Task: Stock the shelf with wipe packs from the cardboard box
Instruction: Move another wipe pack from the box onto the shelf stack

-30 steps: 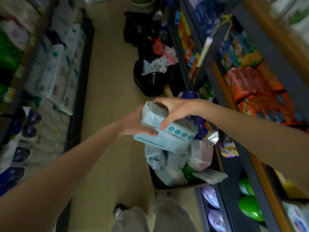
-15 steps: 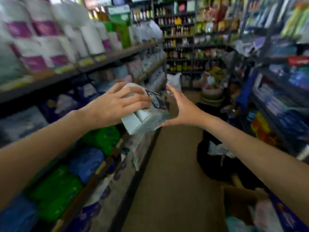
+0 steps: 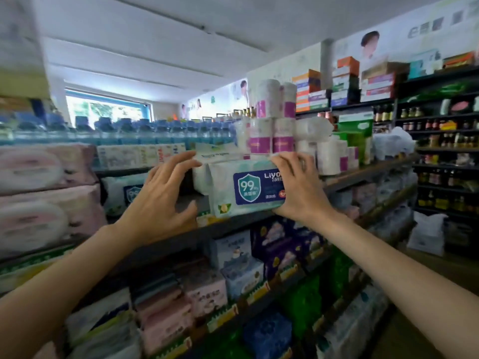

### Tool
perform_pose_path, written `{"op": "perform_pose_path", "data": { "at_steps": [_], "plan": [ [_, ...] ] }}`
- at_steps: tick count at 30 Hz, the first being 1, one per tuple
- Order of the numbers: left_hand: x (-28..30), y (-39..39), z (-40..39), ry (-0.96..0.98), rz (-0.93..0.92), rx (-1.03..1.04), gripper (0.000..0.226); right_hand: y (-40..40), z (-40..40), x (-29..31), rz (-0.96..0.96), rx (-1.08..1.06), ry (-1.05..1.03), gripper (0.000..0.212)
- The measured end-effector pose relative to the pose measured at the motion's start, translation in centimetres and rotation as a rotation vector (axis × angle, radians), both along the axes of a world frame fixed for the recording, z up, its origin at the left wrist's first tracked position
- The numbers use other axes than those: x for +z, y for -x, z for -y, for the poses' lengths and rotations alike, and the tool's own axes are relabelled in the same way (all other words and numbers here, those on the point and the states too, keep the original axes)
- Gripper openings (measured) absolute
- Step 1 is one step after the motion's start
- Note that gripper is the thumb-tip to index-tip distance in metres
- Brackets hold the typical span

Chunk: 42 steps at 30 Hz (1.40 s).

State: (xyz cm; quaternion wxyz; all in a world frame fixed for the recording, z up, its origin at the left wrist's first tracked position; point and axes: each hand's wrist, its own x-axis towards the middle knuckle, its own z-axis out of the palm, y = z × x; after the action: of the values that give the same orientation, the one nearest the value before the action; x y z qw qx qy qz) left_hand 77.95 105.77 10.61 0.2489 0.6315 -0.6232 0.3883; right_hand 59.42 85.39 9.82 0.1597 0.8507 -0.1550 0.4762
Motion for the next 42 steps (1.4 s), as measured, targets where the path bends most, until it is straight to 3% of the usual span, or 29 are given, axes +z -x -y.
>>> {"op": "perform_pose_path", "data": {
  "at_steps": [8, 12, 16, 19, 22, 27, 31, 35, 38, 42],
  "plan": [
    [2.9, -5.5, -1.0, 0.093, -0.261, 0.138, 0.080, -14.3, -1.5, 4.2, 0.157, 0.277, 0.055, 0.095],
    [4.1, -9.0, -2.3, 0.044, -0.258, 0.310, 0.088, -19.9, -1.3, 4.7, 0.091, 0.369, 0.068, 0.094],
    [3.7, -11.9, -3.2, -0.023, -0.132, 0.519, 0.092, -24.4, -1.1, 4.0, -0.081, 0.423, 0.140, 0.094],
    [3.0, -12.9, -2.6, -0.212, -0.041, 0.744, 0.089, -26.9, -1.8, 3.1, -0.336, 0.383, 0.280, 0.090],
    [2.6, -13.0, -1.7, -0.544, -0.161, 0.949, 0.085, -28.1, -2.1, 2.1, -0.504, 0.305, 0.312, 0.097],
    [2.8, -13.9, -0.6, -0.564, -0.112, 0.930, 0.077, -28.8, -1.1, 2.9, -0.700, 0.355, 0.240, 0.111],
    [2.2, -14.6, 0.4, -0.626, -0.058, 0.980, 0.080, -28.3, -0.8, 2.2, -0.748, 0.411, 0.073, 0.097],
    [1.6, -13.6, 0.7, -0.642, -0.078, 1.012, 0.069, -26.7, -0.9, 2.1, -0.766, 0.457, -0.050, 0.084],
    [2.1, -11.3, 0.3, -0.518, -0.103, 0.891, 0.060, -23.8, -0.5, 3.1, -0.633, 0.487, -0.237, 0.070],
    [1.4, -6.9, 1.6, -0.278, -0.018, 0.534, 0.043, -18.0, -0.6, 3.7, -0.415, 0.449, -0.483, 0.044]
  ]
}}
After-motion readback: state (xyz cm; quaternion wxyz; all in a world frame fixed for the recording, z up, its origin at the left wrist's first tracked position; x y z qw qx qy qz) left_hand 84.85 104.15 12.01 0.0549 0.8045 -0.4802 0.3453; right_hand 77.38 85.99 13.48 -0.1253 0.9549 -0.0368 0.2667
